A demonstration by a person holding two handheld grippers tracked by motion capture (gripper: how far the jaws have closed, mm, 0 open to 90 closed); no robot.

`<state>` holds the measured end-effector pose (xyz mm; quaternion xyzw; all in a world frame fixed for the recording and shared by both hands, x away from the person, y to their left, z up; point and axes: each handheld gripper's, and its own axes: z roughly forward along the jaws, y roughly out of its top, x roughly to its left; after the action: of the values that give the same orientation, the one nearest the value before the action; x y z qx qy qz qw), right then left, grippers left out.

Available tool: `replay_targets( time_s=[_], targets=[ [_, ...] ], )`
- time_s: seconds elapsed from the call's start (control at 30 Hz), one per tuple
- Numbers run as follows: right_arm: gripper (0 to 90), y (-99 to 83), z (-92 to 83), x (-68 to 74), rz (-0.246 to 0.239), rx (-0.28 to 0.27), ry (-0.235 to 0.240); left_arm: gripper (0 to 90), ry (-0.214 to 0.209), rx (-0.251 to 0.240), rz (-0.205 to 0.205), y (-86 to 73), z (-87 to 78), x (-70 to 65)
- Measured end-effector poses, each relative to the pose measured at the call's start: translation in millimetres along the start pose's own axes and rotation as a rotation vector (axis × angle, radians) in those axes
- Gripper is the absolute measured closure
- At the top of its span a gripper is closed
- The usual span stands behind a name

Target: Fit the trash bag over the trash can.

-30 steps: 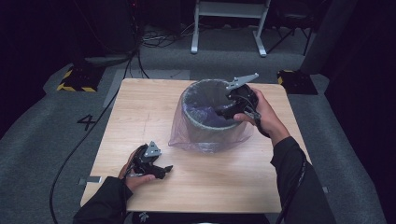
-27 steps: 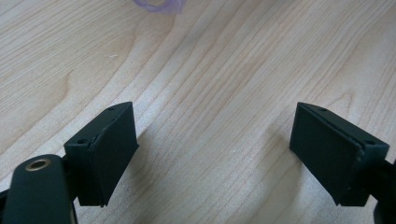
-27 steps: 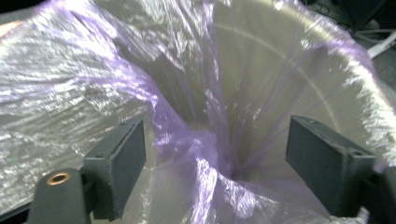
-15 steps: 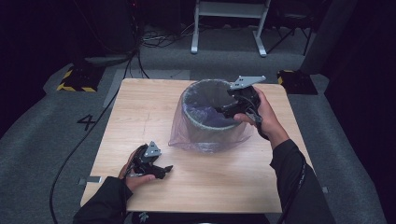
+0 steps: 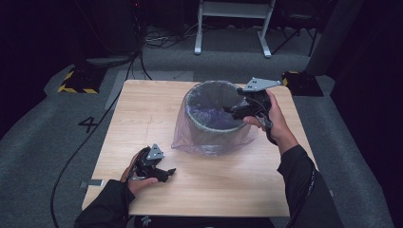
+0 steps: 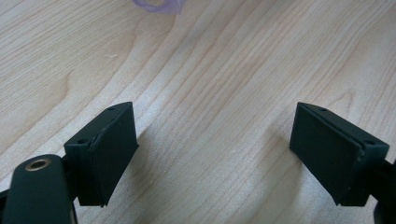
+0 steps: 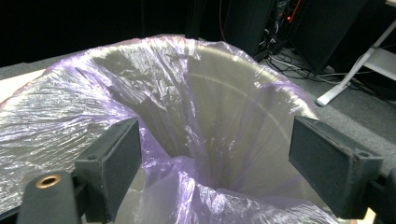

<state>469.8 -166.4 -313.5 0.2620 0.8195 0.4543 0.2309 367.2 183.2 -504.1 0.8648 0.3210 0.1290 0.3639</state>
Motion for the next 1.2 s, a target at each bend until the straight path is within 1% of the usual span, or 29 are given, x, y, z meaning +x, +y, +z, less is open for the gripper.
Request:
replay_targets(
  time_s=[0.2,0.27,0.37,0.5,0.73,0.87,0.9,1.2],
  targets=[
    [16.3,0.2,-6.7,2.0,-0.004,-0.028,-0.003,14.4,0.000,0.000,0.000,0.0,0.0,0.0],
    [16.3,0.2,-7.9,2.1,-0.004,-0.029,-0.007,14.4,0.000,0.000,0.000,0.0,0.0,0.0],
    [16.3,-0.8,-13.6,2.7,-0.010,-0.040,-0.005,14.4,0.000,0.000,0.000,0.0,0.0,0.0],
    [16.1,-3.1,-18.8,2.3,-0.018,-0.039,-0.008,14.4,0.000,0.000,0.000,0.0,0.0,0.0],
    [15.8,-6.2,-28.5,0.0,-0.018,-0.049,-0.007,14.4,0.000,0.000,0.000,0.0,0.0,0.0],
    [15.8,-9.1,-33.5,-0.8,-0.020,-0.040,-0.006,14.4,0.000,0.000,0.000,0.0,0.0,0.0],
    [15.8,-10.7,-36.0,-1.1,-0.021,-0.038,0.002,14.4,0.000,0.000,0.000,0.0,0.0,0.0],
    [15.8,-16.7,-46.9,2.0,-0.032,-0.038,0.007,14.4,0.000,0.000,-0.001,0.0,0.0,0.0]
  ],
)
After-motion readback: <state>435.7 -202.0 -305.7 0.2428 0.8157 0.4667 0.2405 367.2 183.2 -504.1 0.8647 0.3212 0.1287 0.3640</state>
